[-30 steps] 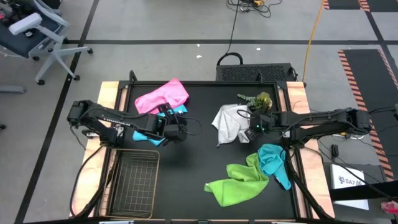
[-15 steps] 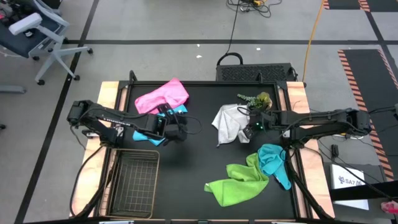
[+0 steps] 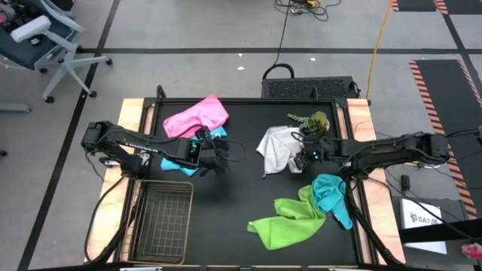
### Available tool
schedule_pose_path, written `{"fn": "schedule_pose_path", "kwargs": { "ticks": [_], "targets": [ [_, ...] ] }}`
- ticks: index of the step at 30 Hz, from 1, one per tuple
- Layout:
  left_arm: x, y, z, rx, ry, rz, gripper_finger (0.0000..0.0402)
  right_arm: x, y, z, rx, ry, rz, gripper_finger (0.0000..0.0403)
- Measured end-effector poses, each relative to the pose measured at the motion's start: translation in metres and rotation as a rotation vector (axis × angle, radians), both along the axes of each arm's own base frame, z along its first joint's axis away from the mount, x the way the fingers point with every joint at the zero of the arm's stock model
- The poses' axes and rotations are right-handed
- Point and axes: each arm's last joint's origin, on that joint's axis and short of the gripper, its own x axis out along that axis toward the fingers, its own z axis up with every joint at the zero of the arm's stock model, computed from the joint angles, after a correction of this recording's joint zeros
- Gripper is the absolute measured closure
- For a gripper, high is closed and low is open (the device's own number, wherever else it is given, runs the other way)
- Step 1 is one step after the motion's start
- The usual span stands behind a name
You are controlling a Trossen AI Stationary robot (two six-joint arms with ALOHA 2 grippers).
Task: Fold microfiber towels
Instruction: Fold the gray microfiber cloth
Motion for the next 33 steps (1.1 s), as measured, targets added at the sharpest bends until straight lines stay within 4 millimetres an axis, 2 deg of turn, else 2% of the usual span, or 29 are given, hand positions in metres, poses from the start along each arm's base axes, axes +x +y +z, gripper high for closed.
{"fn": "schedule_pose_path", "kwargs": {
  "ticks": [3, 6, 8, 10, 14, 16, 18, 21, 24, 27, 33],
  "targets": [
    [0.006, -0.001, 0.001, -0.023, -0.082, 0.011, 0.0385, 0.004, -0.001, 0.003, -0.013, -0.052, 0.004, 0.0305],
    [0.017, -0.003, -0.006, -0.045, -0.176, -0.037, 0.0385, 0.008, -0.001, 0.006, -0.04, -0.087, 0.038, 0.0368],
    [0.024, -0.005, -0.013, -0.079, -0.245, -0.08, 0.0385, 0.01, -0.001, 0.007, -0.046, -0.1, 0.077, 0.0393],
    [0.033, -0.006, -0.019, -0.107, -0.334, -0.133, 0.0385, 0.01, -0.001, 0.008, -0.048, -0.103, 0.097, 0.0394],
    [0.045, -0.01, -0.047, -0.049, -0.299, -0.337, 0.0385, 0.009, 0.0, 0.007, -0.055, -0.083, 0.132, 0.04],
    [0.046, -0.012, -0.069, 0.033, -0.166, -0.434, 0.0385, 0.01, 0.0, 0.008, -0.062, -0.091, 0.137, 0.04],
    [0.056, -0.014, -0.086, 0.092, -0.117, -0.501, 0.0385, 0.009, 0.0, 0.008, -0.064, -0.087, 0.142, 0.0401],
    [0.061, -0.014, -0.107, 0.102, -0.026, -0.523, 0.0385, 0.01, 0.0, 0.011, -0.072, -0.111, 0.142, 0.0401],
    [0.064, -0.013, -0.113, 0.102, -0.021, -0.52, 0.0385, 0.015, -0.001, 0.019, -0.099, -0.199, 0.161, 0.0402],
    [0.067, -0.013, -0.11, 0.115, -0.056, -0.51, 0.0385, 0.022, 0.0, 0.032, -0.11, -0.343, 0.241, 0.0402],
    [0.065, -0.007, -0.087, 0.169, -0.109, -0.456, 0.0385, 0.032, 0.004, 0.062, -0.121, -0.578, 0.442, 0.0402]
  ]
}}
